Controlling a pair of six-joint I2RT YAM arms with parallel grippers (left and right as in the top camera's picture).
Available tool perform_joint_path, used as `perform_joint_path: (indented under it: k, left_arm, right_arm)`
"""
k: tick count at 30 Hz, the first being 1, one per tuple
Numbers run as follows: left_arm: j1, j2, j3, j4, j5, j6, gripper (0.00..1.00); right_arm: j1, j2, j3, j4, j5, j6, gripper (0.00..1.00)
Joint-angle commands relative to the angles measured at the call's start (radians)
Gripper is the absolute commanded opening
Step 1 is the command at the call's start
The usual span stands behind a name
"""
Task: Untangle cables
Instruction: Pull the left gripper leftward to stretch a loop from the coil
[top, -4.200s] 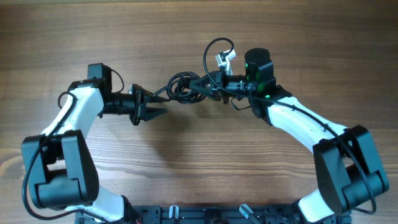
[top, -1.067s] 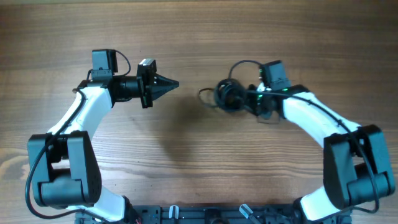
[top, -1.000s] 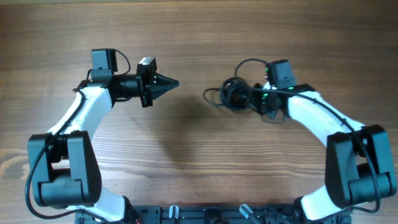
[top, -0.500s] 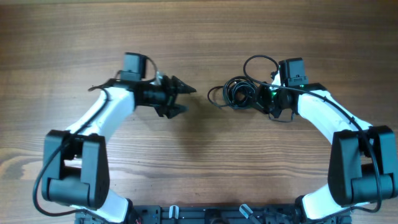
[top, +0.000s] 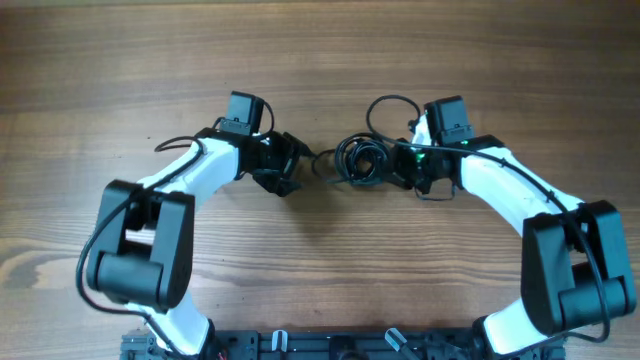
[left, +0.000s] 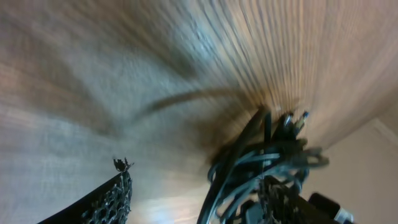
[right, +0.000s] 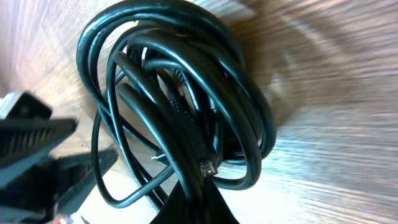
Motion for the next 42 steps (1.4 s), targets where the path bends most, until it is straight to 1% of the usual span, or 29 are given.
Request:
perform_joint_path:
  k: [1, 3, 5, 6, 7, 10, 11, 13, 14, 16, 19, 22, 28, 34, 42]
  left_arm:
    - [-0.012, 0.037, 0.003, 0.031, -0.019, -0.021, 0.69]
    - [-0.024, 0.041, 0.003, 0.04, -0.032, -0.021, 0.71]
    - [-0.042, 0.041, 0.003, 0.065, -0.059, -0.021, 0.71]
    - [-0.053, 0.041, 0.003, 0.081, -0.066, -0.021, 0.67]
    - [-0.063, 0.042, 0.003, 0.099, -0.072, -0.02, 0.55]
    - [-0.09, 0.041, 0.003, 0.122, -0.082, -0.019, 0.04]
    - [-0.094, 0.041, 0.003, 0.122, -0.081, -0.008, 0.04]
    - [-0.091, 0.038, 0.003, 0.136, -0.068, 0.082, 0.04]
    - [-0.083, 0.028, 0.003, 0.15, -0.035, 0.145, 0.04]
    - [-0.061, -0.01, 0.003, 0.166, 0.048, 0.227, 0.04]
    - [-0.023, -0.116, 0.003, 0.154, 0.095, 0.267, 0.04]
    - [-0.002, -0.262, 0.003, 0.122, 0.09, 0.274, 0.04]
    - [0.0, -0.575, 0.003, 0.118, 0.042, 0.273, 0.04]
    - [0.003, -0.742, 0.003, 0.126, 0.038, 0.272, 0.04]
    - [0.077, -0.856, 0.003, 0.138, 0.064, 0.249, 0.04]
  right_arm:
    - [0.023, -0.004, 0.002, 0.006, -0.035, -0.01, 0.04]
    - [0.027, -0.004, 0.002, 0.005, -0.035, -0.011, 0.04]
    - [0.028, -0.004, 0.002, 0.005, -0.035, -0.011, 0.04]
    - [0.028, -0.004, 0.002, 0.005, -0.035, -0.011, 0.04]
    - [0.028, -0.004, 0.002, 0.005, -0.035, -0.01, 0.04]
    - [0.028, -0.004, 0.002, 0.006, -0.034, -0.011, 0.04]
    - [0.028, -0.004, 0.002, 0.006, -0.034, -0.011, 0.04]
    - [0.028, -0.004, 0.002, 0.005, -0.034, -0.011, 0.04]
    - [0.028, -0.004, 0.002, 0.005, -0.034, -0.012, 0.04]
    - [0.028, -0.004, 0.002, 0.005, -0.029, -0.013, 0.04]
    - [0.028, -0.004, 0.002, 0.005, 0.012, -0.012, 0.04]
    - [0.028, -0.004, 0.002, 0.005, 0.047, -0.012, 0.04]
    - [0.028, -0.003, 0.002, 0.004, 0.113, -0.01, 0.04]
    - [0.028, -0.003, 0.002, -0.027, 0.208, -0.01, 0.04]
    - [0.028, -0.003, 0.002, -0.069, 0.33, -0.01, 0.04]
